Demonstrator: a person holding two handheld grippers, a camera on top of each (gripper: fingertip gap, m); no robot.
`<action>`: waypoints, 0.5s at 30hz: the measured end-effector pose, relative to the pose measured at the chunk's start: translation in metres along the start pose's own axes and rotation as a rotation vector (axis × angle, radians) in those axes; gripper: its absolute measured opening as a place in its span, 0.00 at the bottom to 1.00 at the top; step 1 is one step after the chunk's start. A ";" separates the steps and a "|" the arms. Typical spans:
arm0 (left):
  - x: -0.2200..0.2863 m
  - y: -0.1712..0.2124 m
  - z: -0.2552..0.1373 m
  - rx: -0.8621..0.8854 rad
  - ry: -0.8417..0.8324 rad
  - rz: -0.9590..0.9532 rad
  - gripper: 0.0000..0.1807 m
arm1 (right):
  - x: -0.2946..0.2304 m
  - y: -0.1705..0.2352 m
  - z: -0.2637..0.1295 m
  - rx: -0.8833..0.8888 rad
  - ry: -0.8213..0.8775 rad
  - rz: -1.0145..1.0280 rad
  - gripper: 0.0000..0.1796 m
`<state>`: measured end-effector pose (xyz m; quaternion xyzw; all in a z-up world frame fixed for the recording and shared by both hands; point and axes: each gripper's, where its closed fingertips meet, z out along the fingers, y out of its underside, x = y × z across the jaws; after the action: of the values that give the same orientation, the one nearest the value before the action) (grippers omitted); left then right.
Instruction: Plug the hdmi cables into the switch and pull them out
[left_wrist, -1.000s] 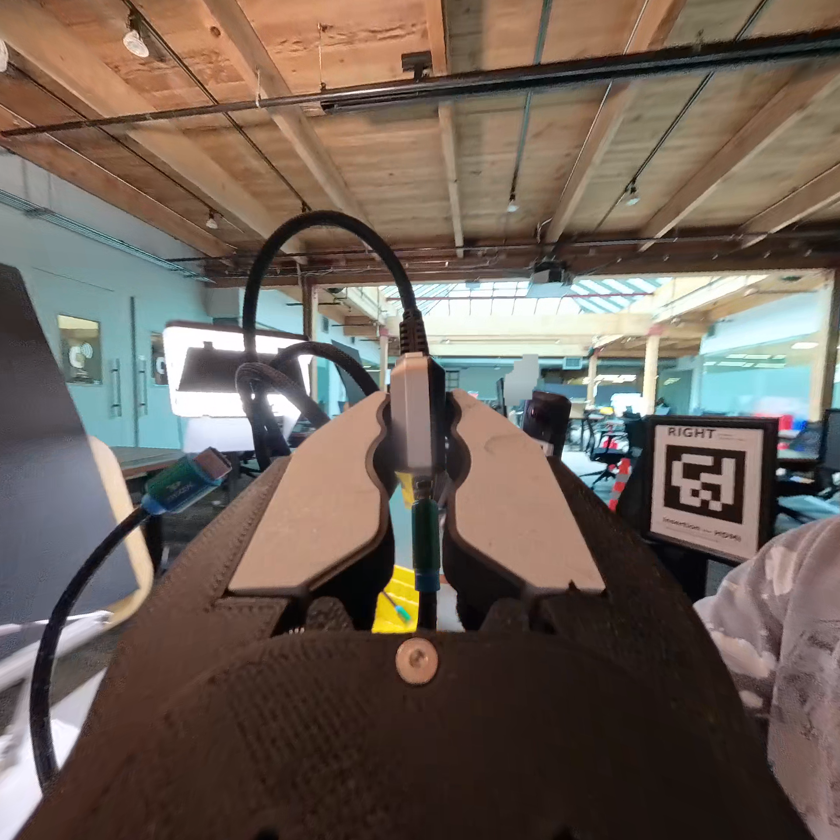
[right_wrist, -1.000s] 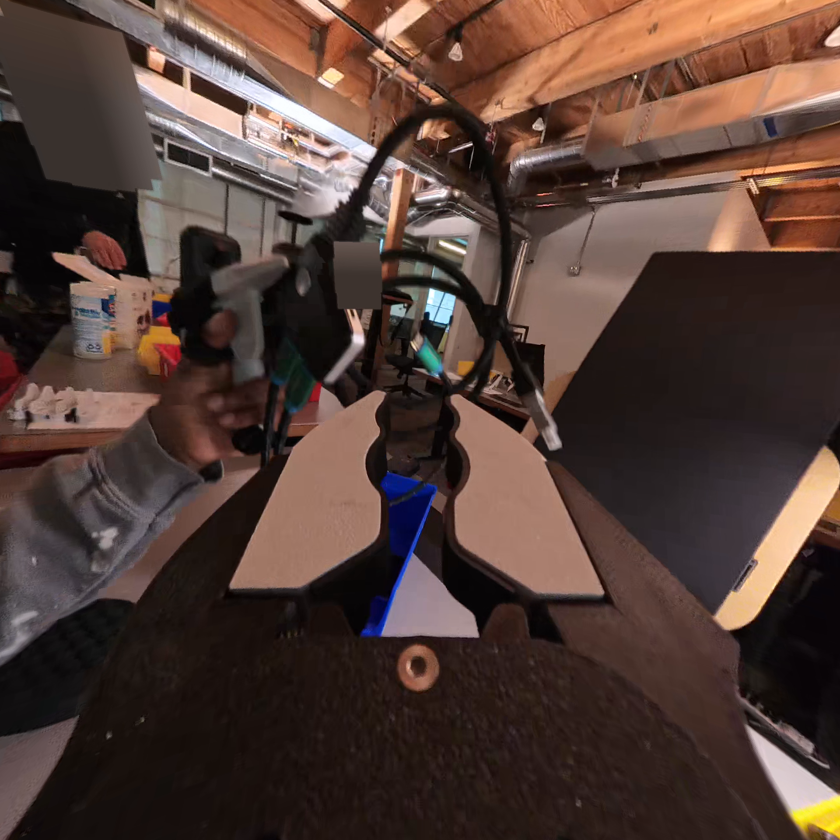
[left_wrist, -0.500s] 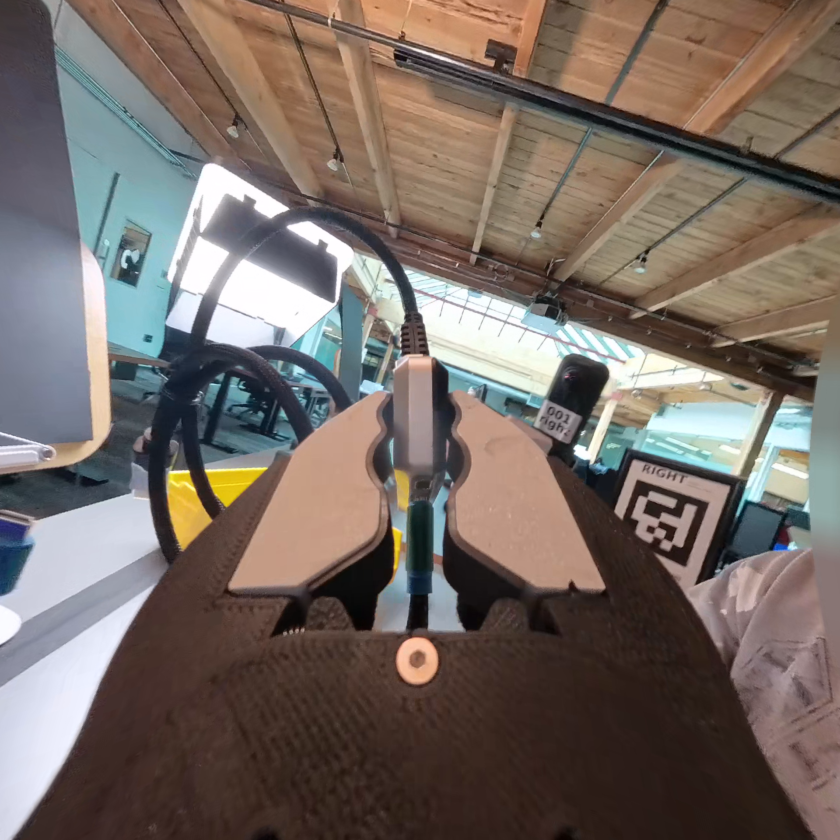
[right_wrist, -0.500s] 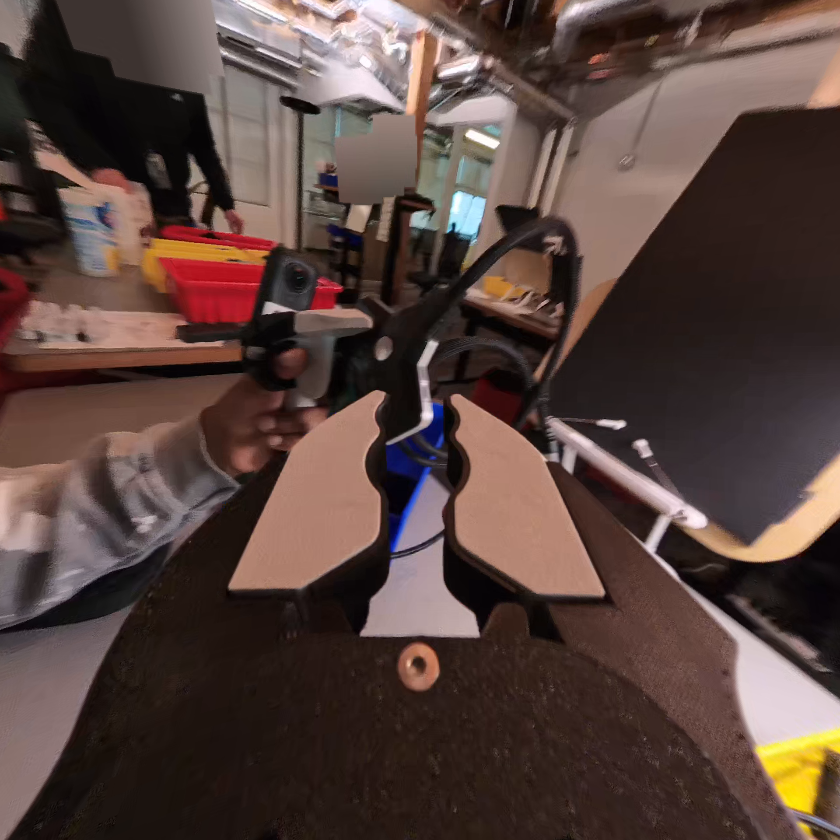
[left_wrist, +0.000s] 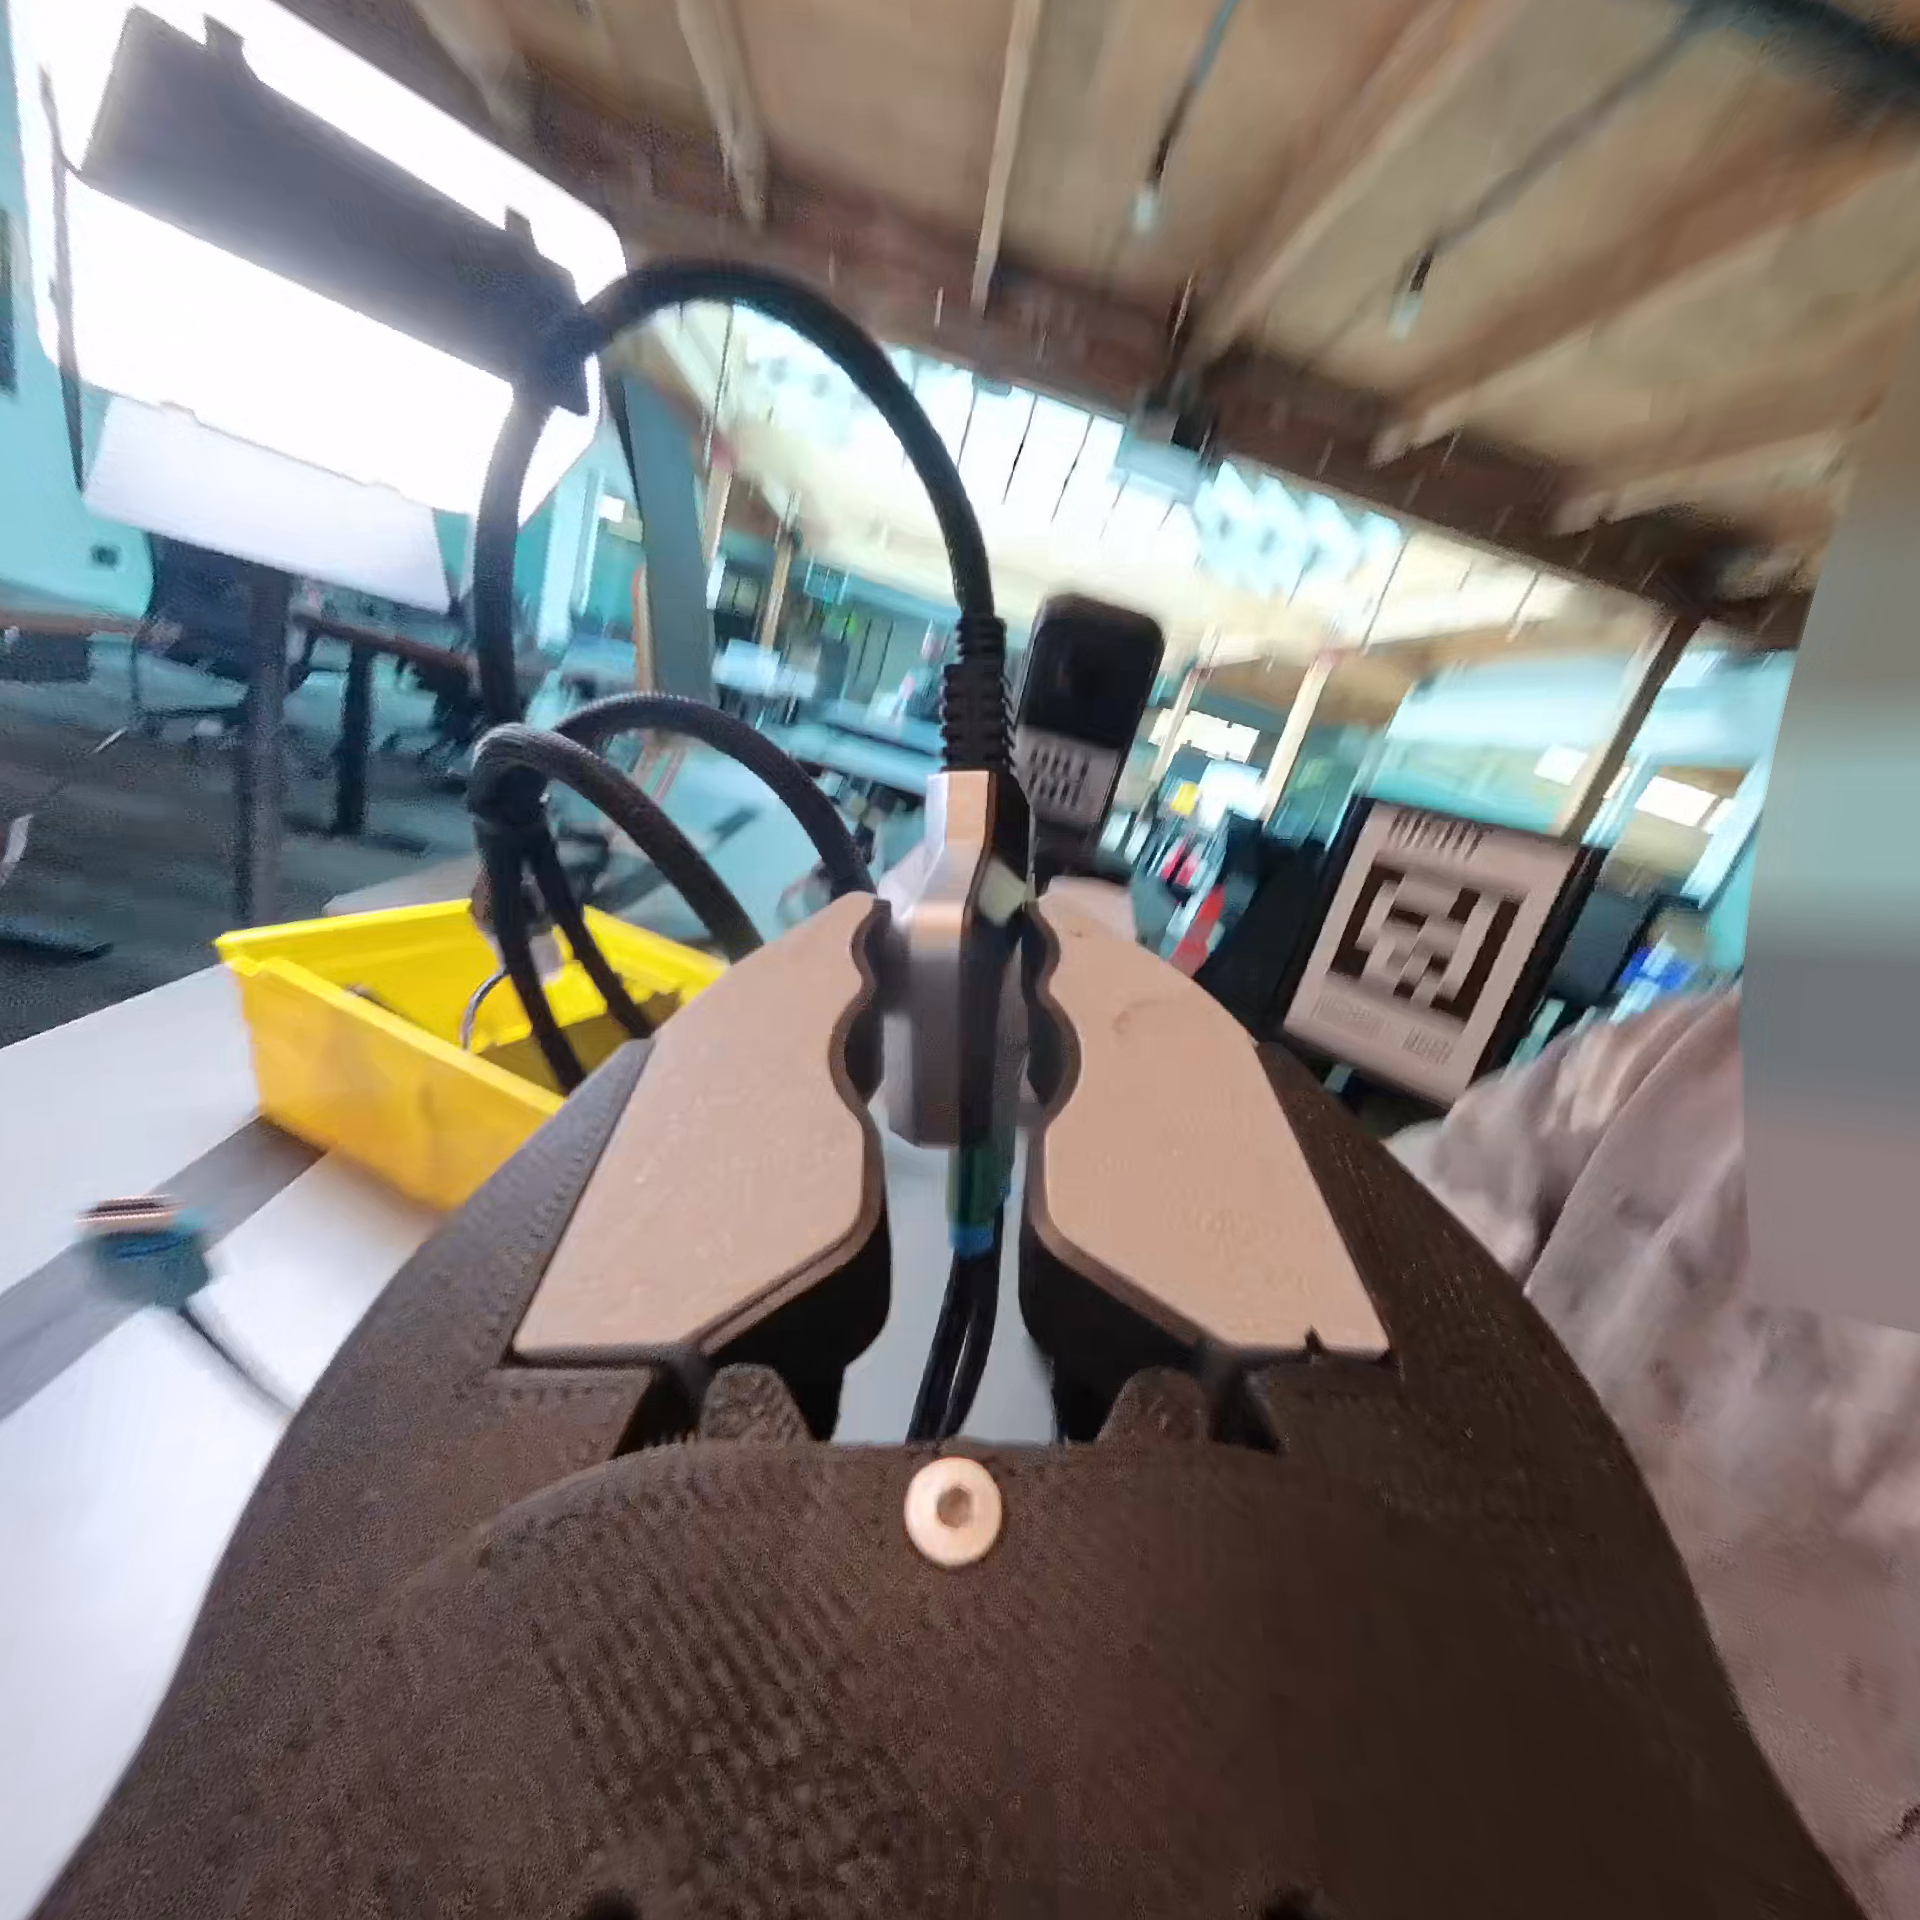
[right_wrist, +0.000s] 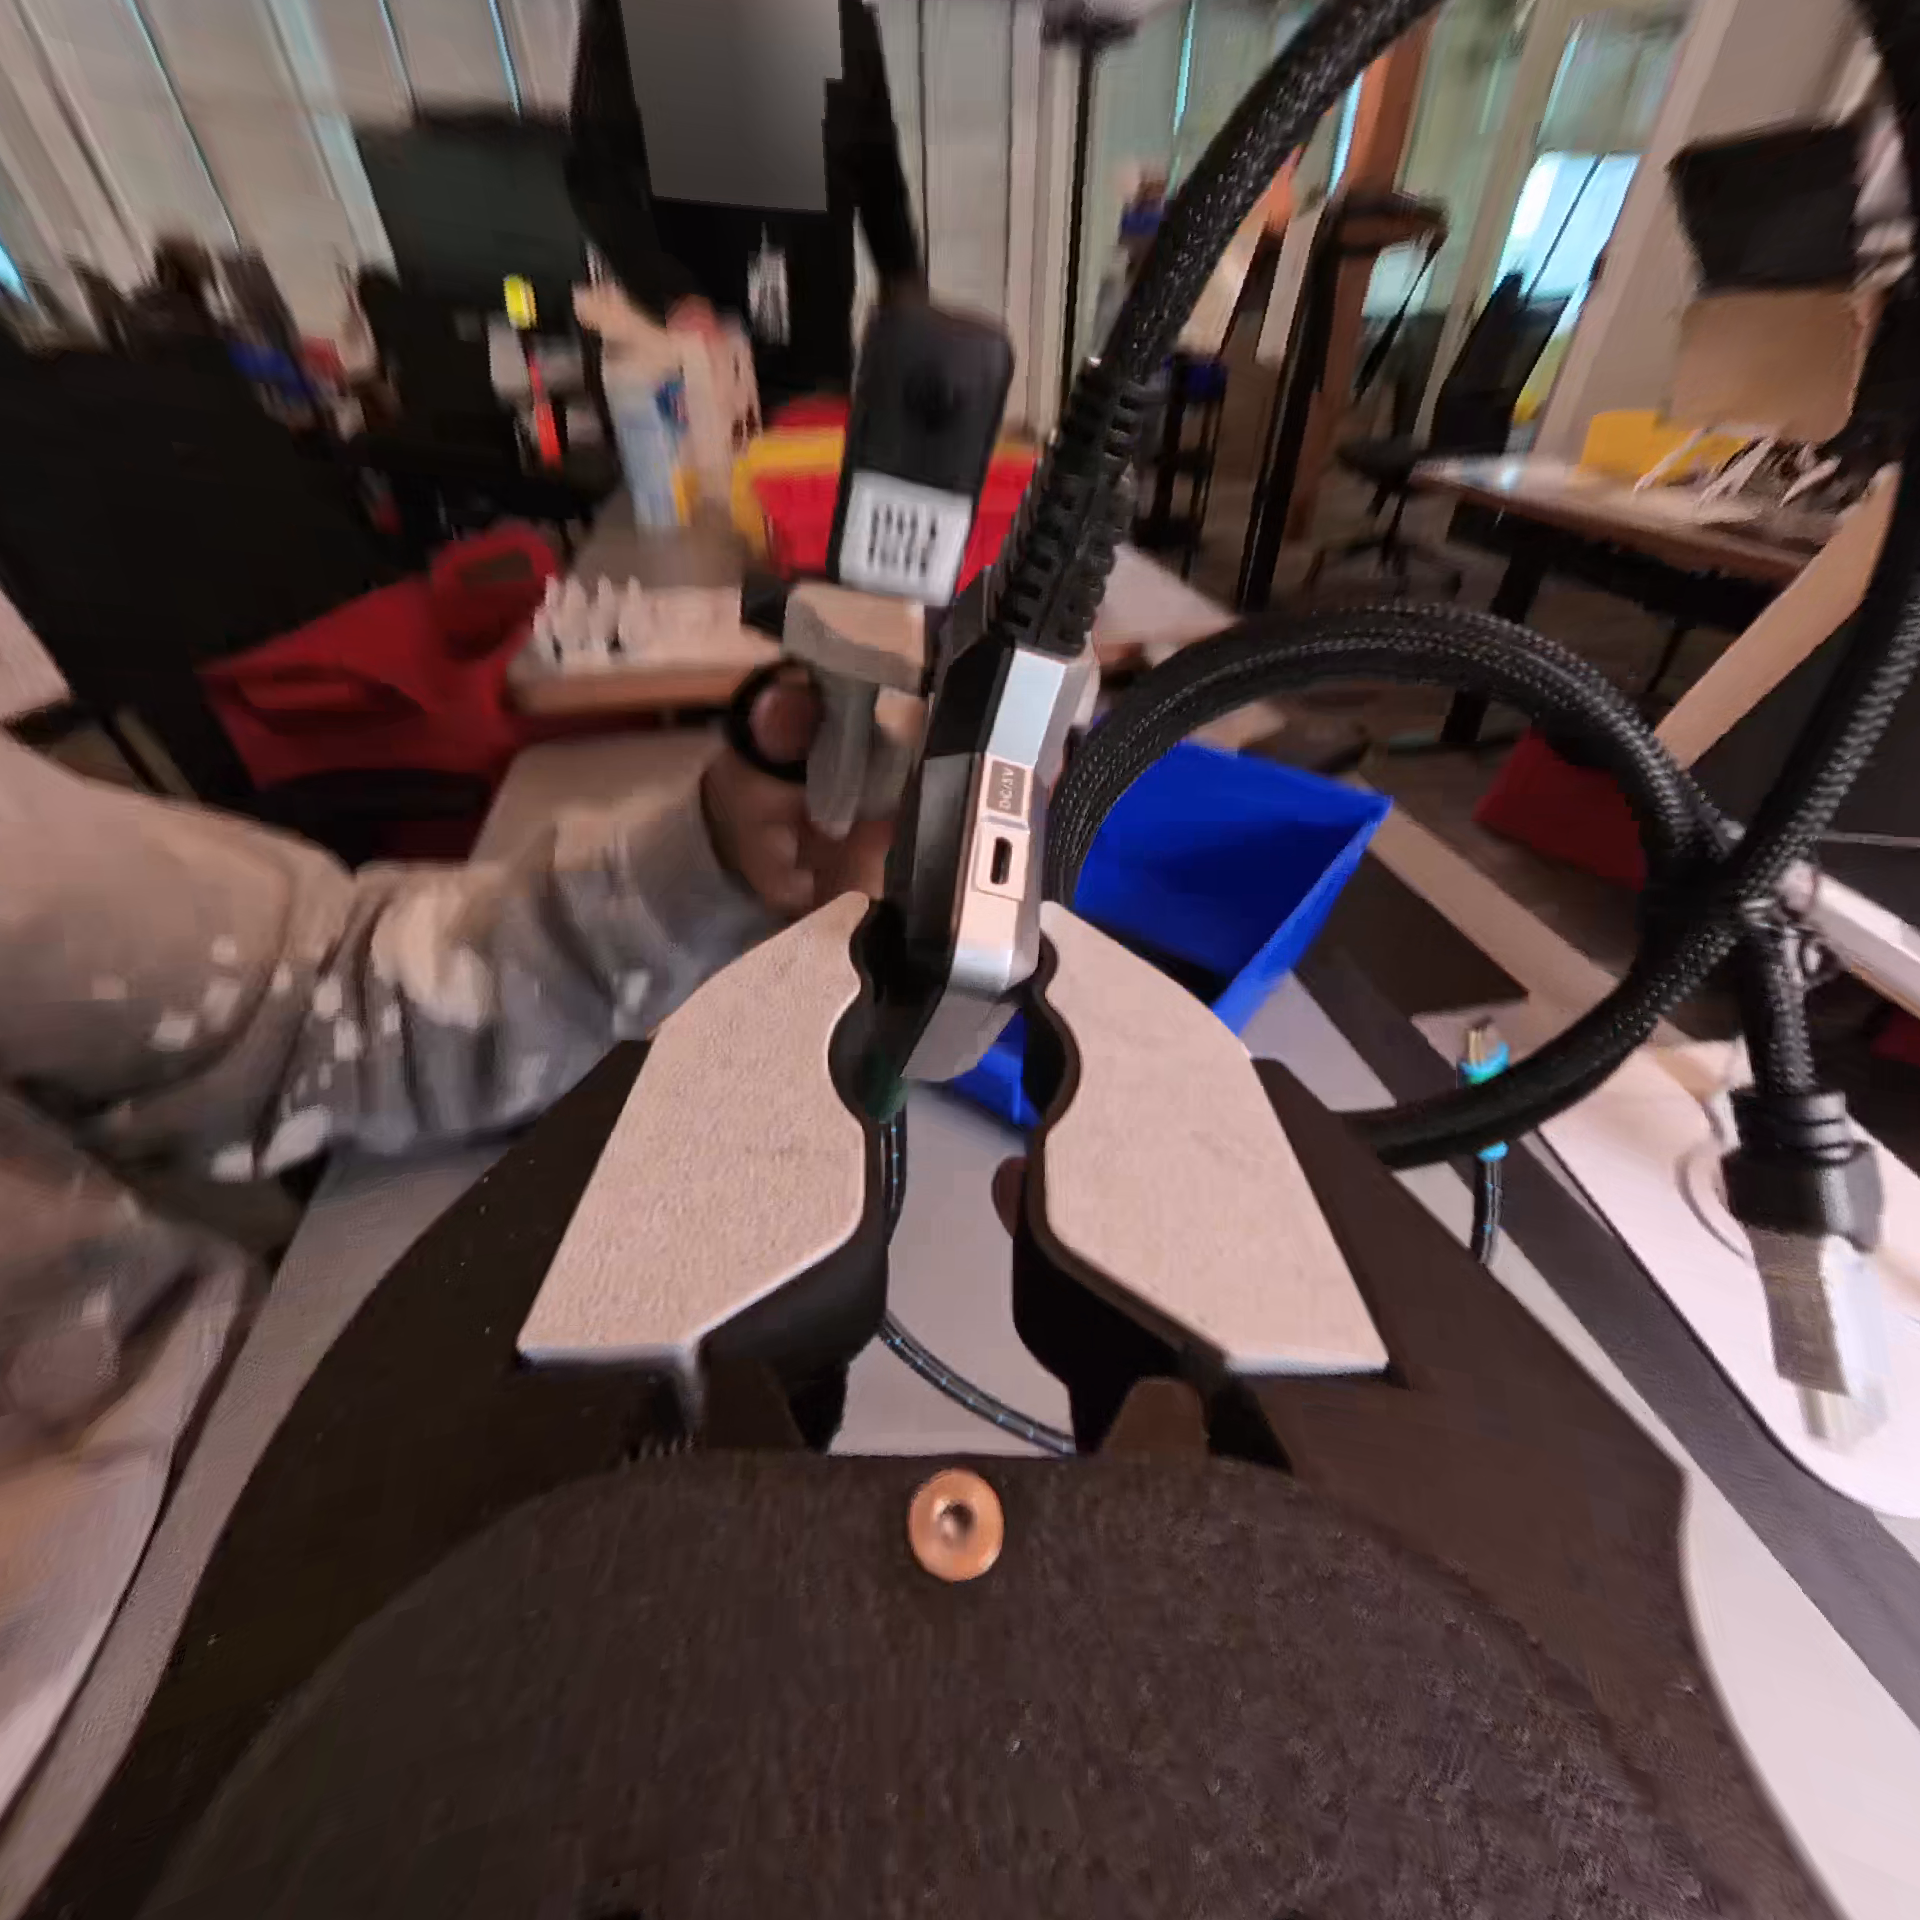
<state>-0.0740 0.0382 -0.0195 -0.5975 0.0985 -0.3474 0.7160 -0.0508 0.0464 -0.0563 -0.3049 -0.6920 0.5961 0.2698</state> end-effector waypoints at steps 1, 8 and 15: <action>0.001 0.010 0.000 -0.096 -0.022 0.056 0.14 | -0.003 0.011 -0.006 -0.085 -0.007 -0.042 0.13; 0.016 0.099 0.012 -0.622 0.021 0.173 0.16 | -0.028 0.065 -0.021 -0.475 -0.077 -0.193 0.13; 0.008 0.130 0.027 -0.710 0.011 0.243 0.13 | -0.011 0.060 -0.026 -0.468 0.034 -0.252 0.16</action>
<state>-0.0035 0.0601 -0.1307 -0.7906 0.2868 -0.2072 0.4998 -0.0184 0.0613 -0.1120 -0.2803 -0.8389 0.3763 0.2758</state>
